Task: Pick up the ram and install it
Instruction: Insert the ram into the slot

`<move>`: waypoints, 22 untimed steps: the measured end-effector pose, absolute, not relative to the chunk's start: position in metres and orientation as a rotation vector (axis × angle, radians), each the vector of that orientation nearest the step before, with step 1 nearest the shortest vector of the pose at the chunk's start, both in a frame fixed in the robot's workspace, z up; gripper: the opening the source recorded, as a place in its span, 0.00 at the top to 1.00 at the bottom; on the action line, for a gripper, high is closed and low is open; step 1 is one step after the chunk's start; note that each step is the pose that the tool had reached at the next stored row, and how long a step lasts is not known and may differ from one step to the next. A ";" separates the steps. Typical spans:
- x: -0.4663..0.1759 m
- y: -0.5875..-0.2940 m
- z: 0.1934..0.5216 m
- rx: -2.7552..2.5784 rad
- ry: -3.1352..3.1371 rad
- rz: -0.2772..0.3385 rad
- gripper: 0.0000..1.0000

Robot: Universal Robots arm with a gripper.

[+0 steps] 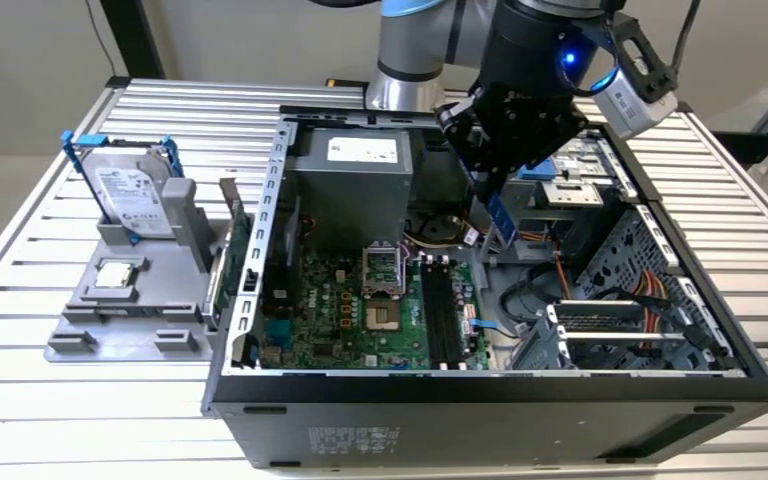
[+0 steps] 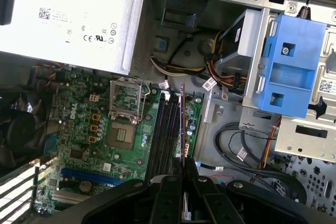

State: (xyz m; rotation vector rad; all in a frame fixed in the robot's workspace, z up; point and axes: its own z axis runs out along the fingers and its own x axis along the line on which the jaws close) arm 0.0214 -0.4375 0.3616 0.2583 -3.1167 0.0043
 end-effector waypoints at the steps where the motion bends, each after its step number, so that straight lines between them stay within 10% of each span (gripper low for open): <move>1: 0.021 -0.437 0.361 0.258 -3.117 0.004 1.00; 22: 0.021 -0.437 0.357 0.258 -3.117 0.005 1.00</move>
